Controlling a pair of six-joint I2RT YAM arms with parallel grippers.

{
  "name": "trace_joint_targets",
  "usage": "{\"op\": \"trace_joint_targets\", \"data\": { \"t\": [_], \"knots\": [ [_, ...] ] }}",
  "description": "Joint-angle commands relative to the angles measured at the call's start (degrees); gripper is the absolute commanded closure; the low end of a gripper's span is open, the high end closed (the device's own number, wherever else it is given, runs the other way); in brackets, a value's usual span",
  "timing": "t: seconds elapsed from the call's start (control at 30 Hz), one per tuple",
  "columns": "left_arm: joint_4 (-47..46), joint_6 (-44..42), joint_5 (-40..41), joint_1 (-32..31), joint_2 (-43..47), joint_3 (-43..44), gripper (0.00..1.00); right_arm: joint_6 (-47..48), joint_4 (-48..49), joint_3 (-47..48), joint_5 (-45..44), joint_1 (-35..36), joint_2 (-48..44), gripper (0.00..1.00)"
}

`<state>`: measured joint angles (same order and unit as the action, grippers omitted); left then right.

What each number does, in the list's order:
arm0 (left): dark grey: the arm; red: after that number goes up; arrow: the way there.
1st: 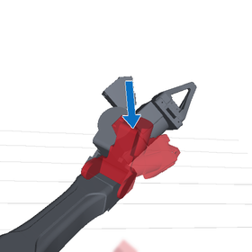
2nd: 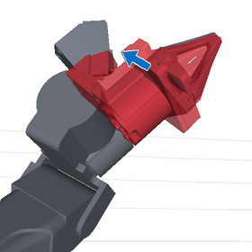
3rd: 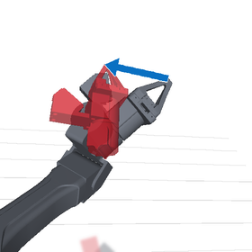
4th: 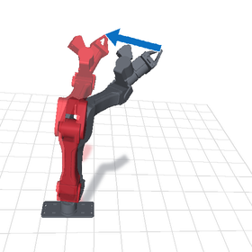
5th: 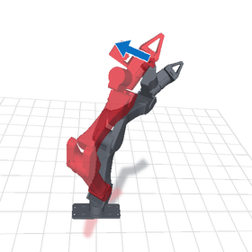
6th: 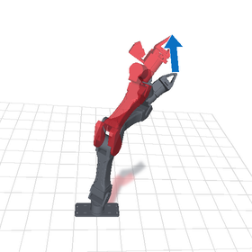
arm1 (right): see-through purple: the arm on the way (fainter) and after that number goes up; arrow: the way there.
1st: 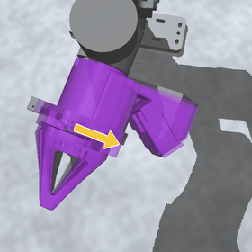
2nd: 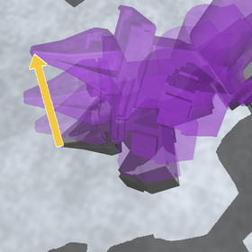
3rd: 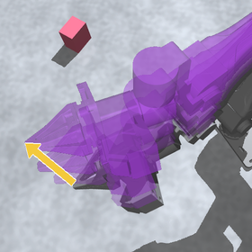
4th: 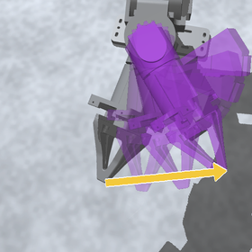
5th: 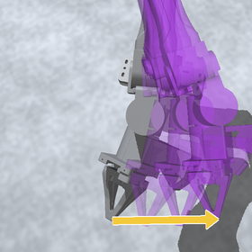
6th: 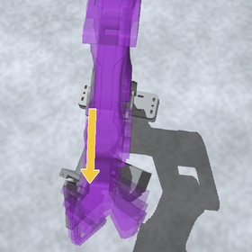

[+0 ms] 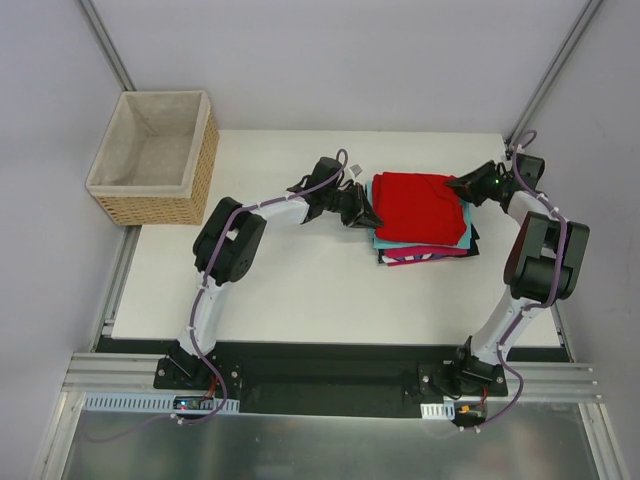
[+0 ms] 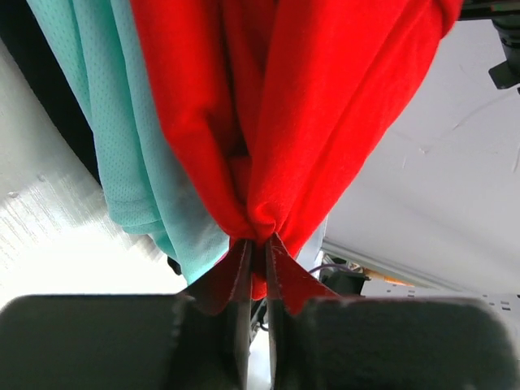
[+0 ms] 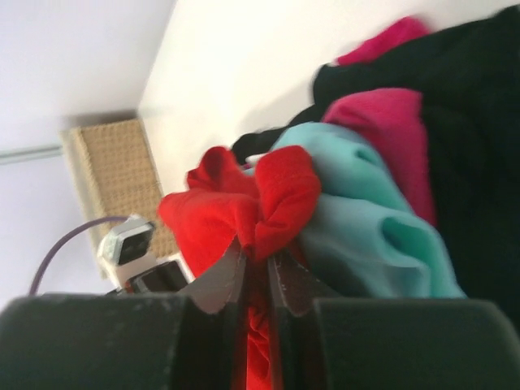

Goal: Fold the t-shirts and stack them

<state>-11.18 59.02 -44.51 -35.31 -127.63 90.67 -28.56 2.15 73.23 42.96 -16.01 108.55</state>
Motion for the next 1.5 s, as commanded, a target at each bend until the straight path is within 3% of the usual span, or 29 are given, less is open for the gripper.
{"op": "trace_joint_targets", "data": {
  "t": [0.0, 0.13, 0.17, 0.27, 0.3, 0.37, 0.43, 0.57, 0.73, 0.9, 1.07, 1.17, 1.33, 1.47],
  "knots": [
    [-0.16, -1.37, -1.02, -0.46, 0.54, 0.64, 0.89, 4.21, -4.06, 0.33, -10.87, -0.95, -2.38, 0.82],
    [0.19, -1.28, -1.45, -0.46, -0.16, 1.08, 0.76, 4.47, -6.02, 2.0, -14.92, -1.22, -1.51, 0.67],
    [0.19, -1.28, -1.28, -0.46, -0.33, 1.17, 0.7, 4.47, -6.46, 2.44, -16.05, -1.22, -0.81, 0.54],
    [0.11, -1.37, -1.37, -0.55, -0.07, 1.08, 0.58, 4.47, -7.16, 4.63, -16.86, -1.22, 0.52, 0.33],
    [0.11, -1.46, -1.28, -0.55, 0.02, 1.08, 0.52, 4.39, -7.34, 5.34, -16.94, -1.22, 1.39, 0.22],
    [0.11, -1.72, -1.63, -0.55, 0.19, 1.26, 0.46, 4.56, -7.34, 6.74, -18.08, -1.22, 1.84, 0.15],
    [0.11, -1.81, -1.81, -0.55, 0.45, 1.35, 0.3, 5.35, -7.34, 7.71, -21.66, -1.22, 0.7, 0.13],
    [0.45, -3.38, -0.49, -0.37, 5.96, -1.45, 0.21, 7.89, -7.6, 9.12, -25.64, -0.35, -7.02, 0.12],
    [10.89, -13.39, 9.69, 0.59, 17.57, -5.76, 0.2, 14.73, -17.94, 16.66, -23.11, 4.57, -17.48, 0.11],
    [26.86, -20.26, 19.18, 3.48, 30.5, -13.76, 0.22, 21.61, -37.02, 26.76, -25.81, 15.91, -18.29, 0.11],
    [43.77, -26.76, 36.14, 4.81, 40.6, -19.56, 0.23, 25.47, -51.95, 26.97, -33.54, 24.34, -16.01, 0.12],
    [46.77, -26.86, 41.77, 5.16, 46.48, -24.83, 0.22, 25.48, -56.89, 22.94, -41.8, 25.94, -14.34, 0.13],
    [46.86, -26.16, 42.14, 5.95, 51.78, -30.28, 0.22, 25.92, -57.18, 16.16, -54.28, 26.03, -14.42, 0.14],
    [46.69, -26.24, 41.79, 5.95, 53.1, -31.96, 0.23, 26.45, -55.15, 14.13, -55.35, 27.34, -15.04, 0.13]
  ]
}}
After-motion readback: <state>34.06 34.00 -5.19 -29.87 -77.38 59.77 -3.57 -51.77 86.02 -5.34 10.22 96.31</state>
